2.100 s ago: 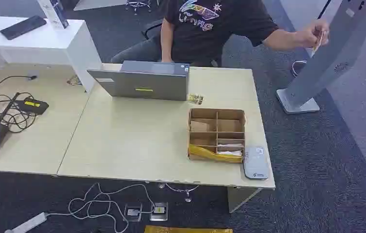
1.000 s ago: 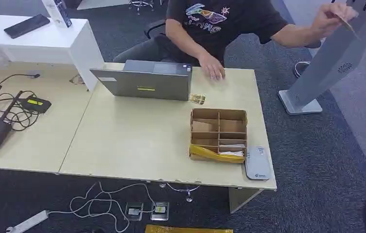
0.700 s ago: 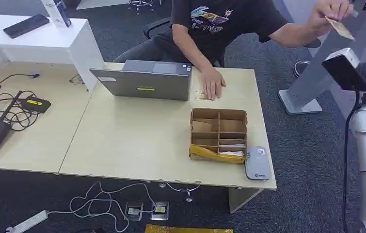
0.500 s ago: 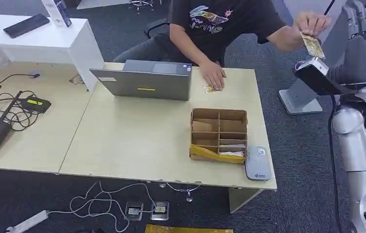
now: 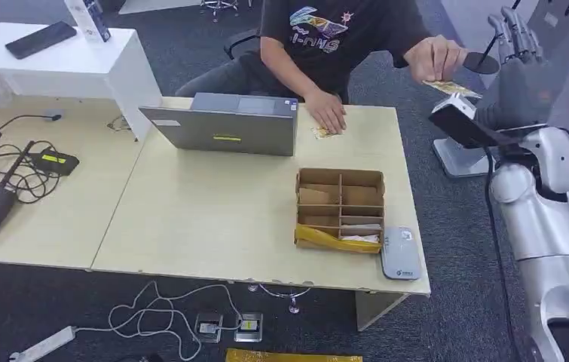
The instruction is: Pass the card to the sensor for recognition and then transmit it.
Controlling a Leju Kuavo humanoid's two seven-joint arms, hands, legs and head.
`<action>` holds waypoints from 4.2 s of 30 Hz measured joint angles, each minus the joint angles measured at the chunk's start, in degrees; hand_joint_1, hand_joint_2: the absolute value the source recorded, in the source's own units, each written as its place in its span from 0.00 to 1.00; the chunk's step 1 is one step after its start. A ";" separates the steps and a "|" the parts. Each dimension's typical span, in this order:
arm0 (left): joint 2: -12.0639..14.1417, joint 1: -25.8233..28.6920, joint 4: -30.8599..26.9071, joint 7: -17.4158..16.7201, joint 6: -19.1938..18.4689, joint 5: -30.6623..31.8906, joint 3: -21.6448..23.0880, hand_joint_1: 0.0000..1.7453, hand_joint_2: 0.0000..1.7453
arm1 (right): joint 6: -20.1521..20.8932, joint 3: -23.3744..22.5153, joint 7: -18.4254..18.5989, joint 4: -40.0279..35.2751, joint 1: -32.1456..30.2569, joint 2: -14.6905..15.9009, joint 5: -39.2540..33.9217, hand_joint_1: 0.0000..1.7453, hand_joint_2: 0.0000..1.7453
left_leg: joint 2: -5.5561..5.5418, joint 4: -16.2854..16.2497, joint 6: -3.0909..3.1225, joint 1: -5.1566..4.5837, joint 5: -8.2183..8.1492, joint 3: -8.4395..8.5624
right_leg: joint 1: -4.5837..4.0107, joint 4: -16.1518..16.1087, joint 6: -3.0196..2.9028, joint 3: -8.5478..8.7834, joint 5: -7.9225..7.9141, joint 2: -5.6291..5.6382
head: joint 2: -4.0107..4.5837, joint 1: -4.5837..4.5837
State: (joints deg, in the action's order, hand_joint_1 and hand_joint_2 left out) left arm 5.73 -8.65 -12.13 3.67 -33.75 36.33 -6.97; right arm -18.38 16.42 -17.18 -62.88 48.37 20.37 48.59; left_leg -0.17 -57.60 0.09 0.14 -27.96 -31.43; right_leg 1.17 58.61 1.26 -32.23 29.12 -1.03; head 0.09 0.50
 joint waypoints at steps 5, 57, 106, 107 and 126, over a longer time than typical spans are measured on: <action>0.04 0.00 0.00 0.00 0.00 -0.02 0.00 0.00 0.00 | 0.02 0.61 -0.15 1.09 0.61 -0.72 -0.07 1.00 1.00 | 0.00 0.00 0.00 0.00 0.00 -0.01 | 0.00 0.00 0.00 -0.01 0.00 0.00 | 0.00 0.00; 1.25 0.57 0.00 -0.02 0.00 -0.39 -0.02 0.00 0.00 | 16.68 -0.11 3.21 -5.31 -16.75 6.23 -8.28 1.00 1.00 | 0.11 -0.01 -0.02 0.03 -0.04 0.04 | -0.05 -0.06 -0.01 -0.05 0.00 0.12 | 0.00 0.04; 1.27 0.57 0.00 0.11 0.00 0.00 -0.04 0.00 0.00 | 22.45 3.78 4.74 -12.46 -34.16 6.58 -5.40 1.00 1.00 | 0.12 0.00 -0.03 0.06 -0.04 0.04 | -0.07 -0.07 -0.04 -0.06 0.02 0.12 | 0.00 0.00; 1.27 0.57 0.00 0.11 0.00 0.09 -0.04 0.00 0.00 | 22.25 3.93 4.74 -12.37 -34.17 6.58 -5.40 1.00 1.00 | 0.13 0.00 -0.03 0.06 -0.04 0.04 | -0.07 -0.06 -0.04 -0.06 0.02 0.12 | 0.00 0.00; 1.29 0.50 0.00 0.11 0.00 0.92 -0.04 0.00 0.00 | 21.42 5.49 4.90 -11.21 -34.85 6.56 -5.49 1.00 1.00 | 0.13 0.01 -0.03 0.06 -0.04 0.03 | -0.07 -0.07 -0.05 -0.06 0.03 0.12 | 0.00 0.00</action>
State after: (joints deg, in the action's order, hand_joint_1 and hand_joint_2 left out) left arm 7.02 -8.14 -12.13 3.78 -33.75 37.24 -7.02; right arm 3.04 21.90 -12.28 -74.09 13.52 26.93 43.10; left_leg -0.04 -57.60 0.06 0.20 -28.00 -31.39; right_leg 1.10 58.54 1.21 -32.30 29.14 -0.91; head 0.09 0.50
